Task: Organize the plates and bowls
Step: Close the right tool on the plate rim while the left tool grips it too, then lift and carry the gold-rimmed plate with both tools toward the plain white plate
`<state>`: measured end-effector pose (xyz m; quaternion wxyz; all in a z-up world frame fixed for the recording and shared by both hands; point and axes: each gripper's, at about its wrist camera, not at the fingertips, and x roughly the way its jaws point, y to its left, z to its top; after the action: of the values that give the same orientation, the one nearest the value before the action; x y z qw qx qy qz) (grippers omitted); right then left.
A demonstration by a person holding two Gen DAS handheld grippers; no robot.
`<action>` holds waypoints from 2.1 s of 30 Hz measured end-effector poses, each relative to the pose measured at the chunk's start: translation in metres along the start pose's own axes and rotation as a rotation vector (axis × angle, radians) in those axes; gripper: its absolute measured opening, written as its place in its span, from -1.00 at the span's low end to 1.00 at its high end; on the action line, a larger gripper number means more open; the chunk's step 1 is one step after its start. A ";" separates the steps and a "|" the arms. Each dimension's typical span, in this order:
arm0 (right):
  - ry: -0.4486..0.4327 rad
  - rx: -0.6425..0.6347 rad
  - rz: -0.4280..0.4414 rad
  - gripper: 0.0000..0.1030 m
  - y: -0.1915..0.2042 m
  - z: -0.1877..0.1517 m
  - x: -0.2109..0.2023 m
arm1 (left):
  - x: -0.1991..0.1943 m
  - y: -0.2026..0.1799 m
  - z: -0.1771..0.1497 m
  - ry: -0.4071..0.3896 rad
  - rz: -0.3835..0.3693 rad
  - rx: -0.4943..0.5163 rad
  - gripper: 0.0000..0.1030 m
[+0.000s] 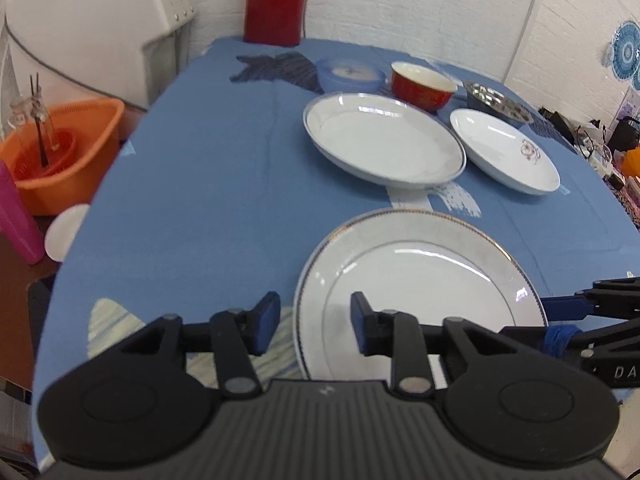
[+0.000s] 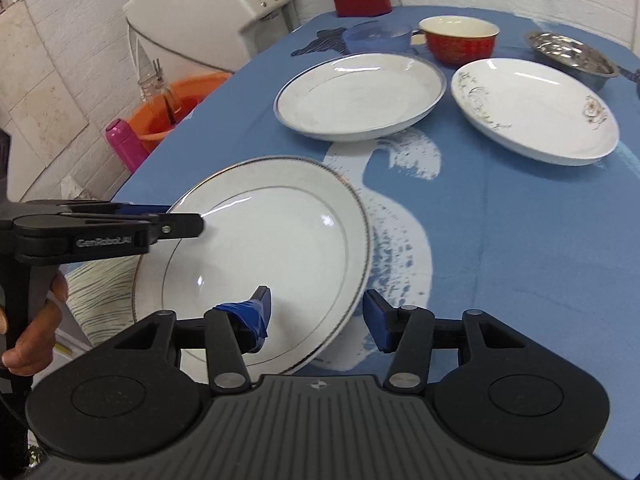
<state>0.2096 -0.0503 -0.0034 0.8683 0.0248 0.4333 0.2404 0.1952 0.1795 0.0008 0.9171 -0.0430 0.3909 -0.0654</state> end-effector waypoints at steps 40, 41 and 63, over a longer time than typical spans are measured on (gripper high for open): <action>-0.013 0.280 -0.099 -0.09 -0.046 0.133 0.096 | 0.122 0.031 0.141 0.041 -0.029 -0.064 -0.12; -0.011 0.266 -0.107 -0.09 -0.044 0.135 0.097 | 0.124 0.033 0.142 0.038 -0.026 -0.062 -0.12; -0.055 -0.021 -0.172 0.08 -0.038 0.164 0.132 | 0.157 0.034 0.148 0.065 0.007 -0.050 -0.12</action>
<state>0.4175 0.0010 -0.0084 0.8975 -0.0150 0.4073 0.1685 0.4128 0.1928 -0.0126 0.9029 -0.0626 0.4220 -0.0536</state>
